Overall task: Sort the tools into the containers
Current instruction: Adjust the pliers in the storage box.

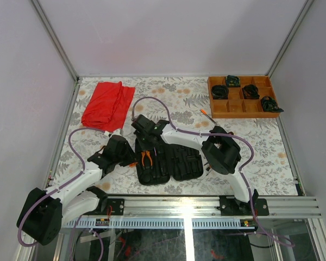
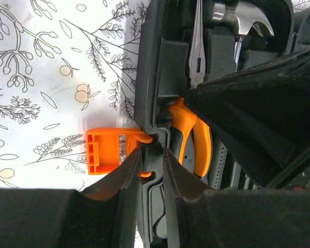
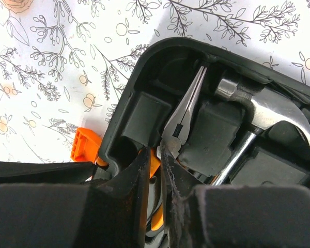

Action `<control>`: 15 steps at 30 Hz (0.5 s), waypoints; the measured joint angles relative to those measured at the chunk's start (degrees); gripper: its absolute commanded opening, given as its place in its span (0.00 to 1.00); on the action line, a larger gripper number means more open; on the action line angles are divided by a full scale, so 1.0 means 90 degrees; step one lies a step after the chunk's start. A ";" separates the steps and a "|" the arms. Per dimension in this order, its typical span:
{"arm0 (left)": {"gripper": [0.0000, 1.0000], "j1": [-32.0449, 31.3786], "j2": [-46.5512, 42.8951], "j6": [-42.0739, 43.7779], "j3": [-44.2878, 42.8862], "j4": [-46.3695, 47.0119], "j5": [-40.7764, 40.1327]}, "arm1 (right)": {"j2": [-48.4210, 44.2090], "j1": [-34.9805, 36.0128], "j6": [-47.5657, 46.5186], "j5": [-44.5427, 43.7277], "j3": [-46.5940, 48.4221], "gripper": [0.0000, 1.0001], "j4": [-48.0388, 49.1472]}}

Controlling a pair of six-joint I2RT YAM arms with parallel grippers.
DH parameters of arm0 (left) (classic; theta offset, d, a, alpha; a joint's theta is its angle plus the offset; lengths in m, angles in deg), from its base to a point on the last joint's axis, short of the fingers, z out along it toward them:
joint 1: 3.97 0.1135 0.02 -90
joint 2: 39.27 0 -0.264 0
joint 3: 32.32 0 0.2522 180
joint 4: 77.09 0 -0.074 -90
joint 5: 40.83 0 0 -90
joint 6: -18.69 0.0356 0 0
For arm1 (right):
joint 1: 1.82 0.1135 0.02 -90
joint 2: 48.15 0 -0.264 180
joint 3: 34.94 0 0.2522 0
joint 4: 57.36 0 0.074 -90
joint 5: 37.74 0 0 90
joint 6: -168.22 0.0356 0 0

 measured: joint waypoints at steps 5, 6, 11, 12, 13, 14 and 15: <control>0.16 0.0010 0.0007 0.0000 0.0010 0.0039 -0.0002 | 0.0138 0.0000 -0.0010 -0.0036 0.0238 0.11 -0.0260; 0.16 0.0010 0.0007 0.0000 0.0010 0.0041 -0.0002 | 0.0148 0.0000 -0.0007 -0.0034 0.0245 0.10 -0.0272; 0.15 0.0012 0.0007 0.0000 0.0015 0.0053 -0.0002 | 0.0211 0.0010 -0.0010 -0.0039 0.0328 0.08 -0.0355; 0.15 0.0012 0.0007 0.0000 0.0015 0.0053 -0.0002 | 0.0226 0.0012 -0.0010 -0.0044 0.0347 0.07 -0.0374; 0.16 0.0012 0.0007 0.0000 0.0015 0.0056 0.0000 | 0.0243 0.0019 -0.0010 -0.0061 0.0369 0.07 -0.0396; 0.16 0.0015 0.0007 0.0000 0.0017 0.0068 0.0007 | 0.0282 0.0027 -0.0027 -0.0068 0.0374 0.06 -0.0401; 0.16 0.0015 0.0012 0.0000 0.0019 0.0085 0.0012 | 0.0330 0.0044 -0.0024 -0.0056 0.0398 0.05 -0.0423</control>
